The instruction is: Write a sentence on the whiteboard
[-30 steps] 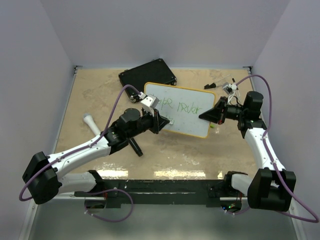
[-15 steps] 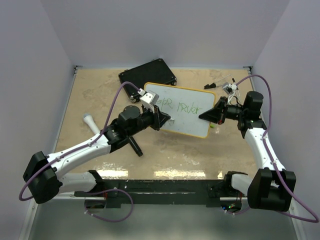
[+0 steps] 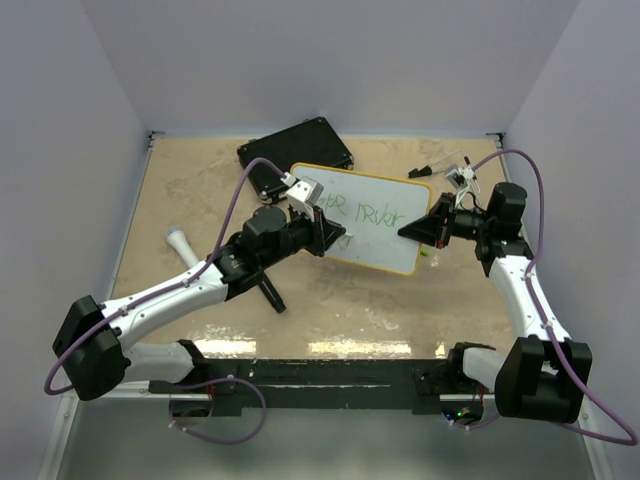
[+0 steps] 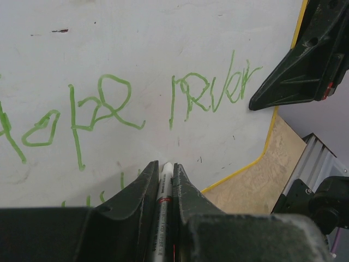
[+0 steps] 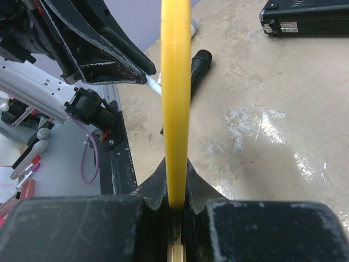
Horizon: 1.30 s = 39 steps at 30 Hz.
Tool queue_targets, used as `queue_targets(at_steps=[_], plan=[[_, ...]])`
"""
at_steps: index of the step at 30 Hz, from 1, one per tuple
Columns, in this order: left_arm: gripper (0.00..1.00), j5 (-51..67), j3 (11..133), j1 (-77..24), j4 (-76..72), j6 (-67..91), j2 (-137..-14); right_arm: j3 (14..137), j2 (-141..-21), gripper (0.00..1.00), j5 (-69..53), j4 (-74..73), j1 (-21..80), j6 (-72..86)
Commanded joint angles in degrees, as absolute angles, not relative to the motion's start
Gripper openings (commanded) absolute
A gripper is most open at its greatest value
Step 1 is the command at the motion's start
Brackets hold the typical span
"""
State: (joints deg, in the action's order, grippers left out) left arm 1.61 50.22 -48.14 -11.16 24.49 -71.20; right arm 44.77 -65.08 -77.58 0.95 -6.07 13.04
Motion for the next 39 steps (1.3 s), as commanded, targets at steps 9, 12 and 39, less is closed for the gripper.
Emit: queue_targets(at_steps=[9,12,39], plan=[[0.00,4.4,50.8,-48.2,-12.2,25.0,-72.4,45.8,-63.3,0.00,-82.9,3.9,-5.9,14.1],[0.00,4.8,49.3,-48.2,-11.9,25.6,-71.9,45.8,-63.2,0.00,-82.9,3.9,-5.8,14.1],[0.00,5.5,46.7,-48.0,-12.6,27.4,-61.8,45.7,-62.6,0.00,-82.9,4.1,-5.8,14.4]])
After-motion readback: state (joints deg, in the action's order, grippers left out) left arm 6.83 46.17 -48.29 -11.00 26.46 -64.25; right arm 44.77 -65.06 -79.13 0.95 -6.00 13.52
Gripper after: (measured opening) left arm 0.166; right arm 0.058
